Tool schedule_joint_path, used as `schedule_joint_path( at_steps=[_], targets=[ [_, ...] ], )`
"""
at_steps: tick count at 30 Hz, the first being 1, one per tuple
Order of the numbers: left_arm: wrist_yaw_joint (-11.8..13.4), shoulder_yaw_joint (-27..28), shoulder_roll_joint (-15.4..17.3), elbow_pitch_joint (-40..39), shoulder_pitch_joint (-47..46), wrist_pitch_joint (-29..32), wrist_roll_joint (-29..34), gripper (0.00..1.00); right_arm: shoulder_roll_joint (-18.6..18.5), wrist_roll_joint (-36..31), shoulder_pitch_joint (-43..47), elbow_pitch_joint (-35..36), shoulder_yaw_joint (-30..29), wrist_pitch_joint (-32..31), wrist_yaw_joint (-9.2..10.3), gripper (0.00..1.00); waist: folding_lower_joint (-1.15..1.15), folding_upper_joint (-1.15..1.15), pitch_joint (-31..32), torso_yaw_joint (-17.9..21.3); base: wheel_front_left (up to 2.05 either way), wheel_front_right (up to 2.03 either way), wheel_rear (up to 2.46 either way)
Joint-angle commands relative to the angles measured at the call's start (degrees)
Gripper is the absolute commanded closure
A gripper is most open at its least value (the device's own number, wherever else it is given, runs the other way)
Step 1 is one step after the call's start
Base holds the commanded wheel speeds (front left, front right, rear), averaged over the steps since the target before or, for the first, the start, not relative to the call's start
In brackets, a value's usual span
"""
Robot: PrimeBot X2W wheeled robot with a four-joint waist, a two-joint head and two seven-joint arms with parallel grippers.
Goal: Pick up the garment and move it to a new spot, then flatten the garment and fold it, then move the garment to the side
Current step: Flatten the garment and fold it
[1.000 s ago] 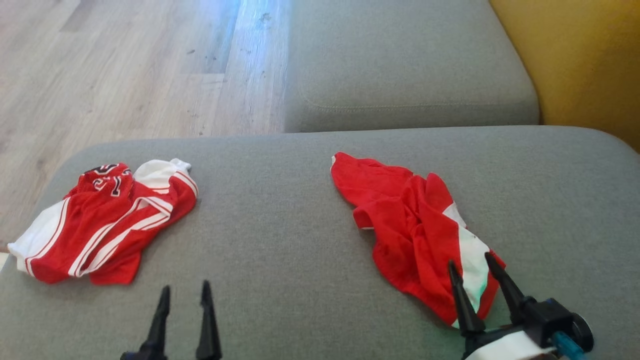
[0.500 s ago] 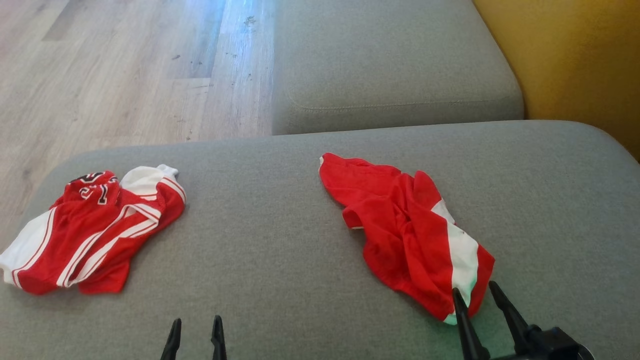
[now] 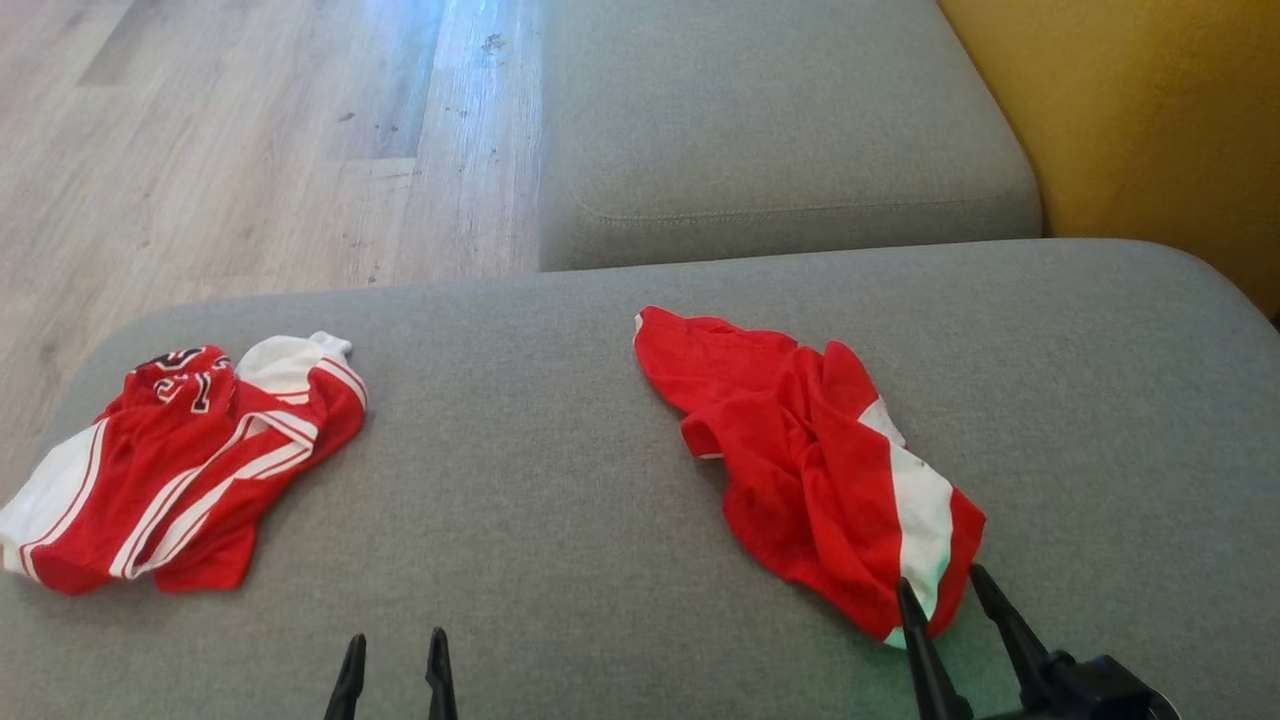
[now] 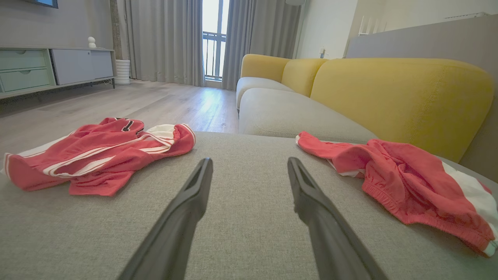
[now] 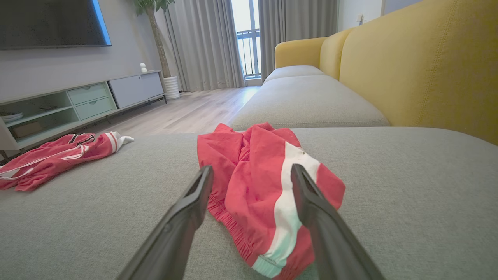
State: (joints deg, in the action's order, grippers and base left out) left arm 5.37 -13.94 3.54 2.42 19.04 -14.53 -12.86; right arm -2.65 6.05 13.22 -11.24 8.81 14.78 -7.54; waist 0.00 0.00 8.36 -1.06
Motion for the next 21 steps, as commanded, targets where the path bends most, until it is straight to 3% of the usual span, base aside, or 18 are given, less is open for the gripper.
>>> schedule_joint_path(
  at_steps=[1,21],
  targets=[
    [0.19,1.21,-0.66,-1.42,-3.03,-0.47,0.56,0.00,-0.23,0.36,-3.07,1.73,1.39,0.22,0.05,0.00,0.00,0.00,0.04,-0.01,0.00,0.00,0.00],
    [-0.41,-0.23,-0.66,-0.25,-4.42,-0.47,0.32,0.00,-0.36,0.09,-3.64,1.79,1.44,0.22,0.05,0.00,0.00,0.00,-0.81,1.08,0.00,0.00,0.00]
  ],
)
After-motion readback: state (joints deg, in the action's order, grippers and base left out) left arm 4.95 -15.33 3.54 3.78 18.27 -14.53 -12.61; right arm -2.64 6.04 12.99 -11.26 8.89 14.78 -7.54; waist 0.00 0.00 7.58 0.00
